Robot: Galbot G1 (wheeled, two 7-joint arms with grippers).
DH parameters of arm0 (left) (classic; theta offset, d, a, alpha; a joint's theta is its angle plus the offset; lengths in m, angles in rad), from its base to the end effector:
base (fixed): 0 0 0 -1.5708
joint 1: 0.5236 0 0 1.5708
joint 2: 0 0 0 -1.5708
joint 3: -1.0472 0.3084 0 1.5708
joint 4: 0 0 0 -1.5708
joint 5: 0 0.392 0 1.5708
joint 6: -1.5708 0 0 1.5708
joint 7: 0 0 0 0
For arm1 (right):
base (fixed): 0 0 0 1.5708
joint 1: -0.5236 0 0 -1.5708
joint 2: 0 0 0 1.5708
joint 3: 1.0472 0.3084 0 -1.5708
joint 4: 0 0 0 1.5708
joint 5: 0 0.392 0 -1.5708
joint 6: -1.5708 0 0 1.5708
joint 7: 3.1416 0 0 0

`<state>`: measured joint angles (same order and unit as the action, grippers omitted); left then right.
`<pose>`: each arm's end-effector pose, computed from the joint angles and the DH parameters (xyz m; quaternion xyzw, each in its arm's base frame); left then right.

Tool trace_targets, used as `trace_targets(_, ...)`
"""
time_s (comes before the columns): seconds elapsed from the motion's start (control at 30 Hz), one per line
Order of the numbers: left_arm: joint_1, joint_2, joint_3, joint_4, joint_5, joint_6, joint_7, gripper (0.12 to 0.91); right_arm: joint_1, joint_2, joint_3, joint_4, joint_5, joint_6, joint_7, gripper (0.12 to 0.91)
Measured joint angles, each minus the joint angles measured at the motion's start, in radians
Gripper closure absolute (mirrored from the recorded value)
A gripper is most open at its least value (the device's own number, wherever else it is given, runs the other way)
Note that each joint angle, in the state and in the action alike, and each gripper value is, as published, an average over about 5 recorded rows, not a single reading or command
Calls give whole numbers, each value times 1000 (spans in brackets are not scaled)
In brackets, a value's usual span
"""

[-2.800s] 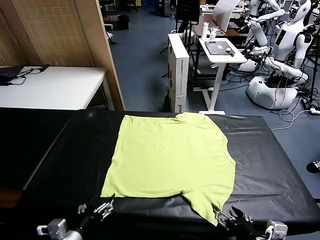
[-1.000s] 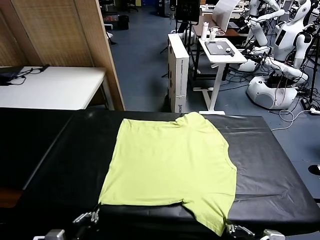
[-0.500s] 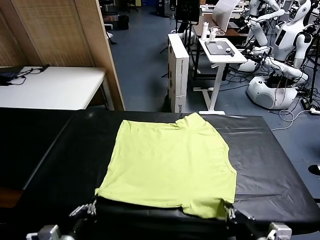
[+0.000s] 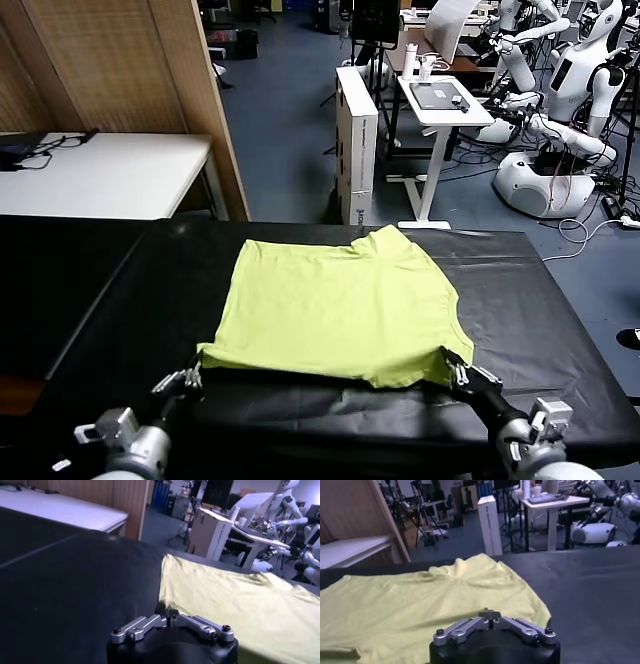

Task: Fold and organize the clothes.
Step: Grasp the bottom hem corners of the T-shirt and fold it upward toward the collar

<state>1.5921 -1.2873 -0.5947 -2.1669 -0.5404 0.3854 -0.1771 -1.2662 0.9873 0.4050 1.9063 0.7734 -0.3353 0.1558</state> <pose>0.2361 0.0468 -0.2347 0.0093 -0.9777 0.1028 0.1829 0.3210 -0.0623 -0.2495 0.0801 -0.9762 -0.0801 0.1851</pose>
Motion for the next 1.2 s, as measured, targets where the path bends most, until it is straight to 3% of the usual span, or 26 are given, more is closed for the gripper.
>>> trace_targets(0.47,-107,46,31,118,2,1,1,884,126,-1,-75,-118,-18,-4,6,885)
trace_targets(1.2,-218,113,92,257,-8,3,5,877,123,1,-60,-119,-19,-5,21,885)
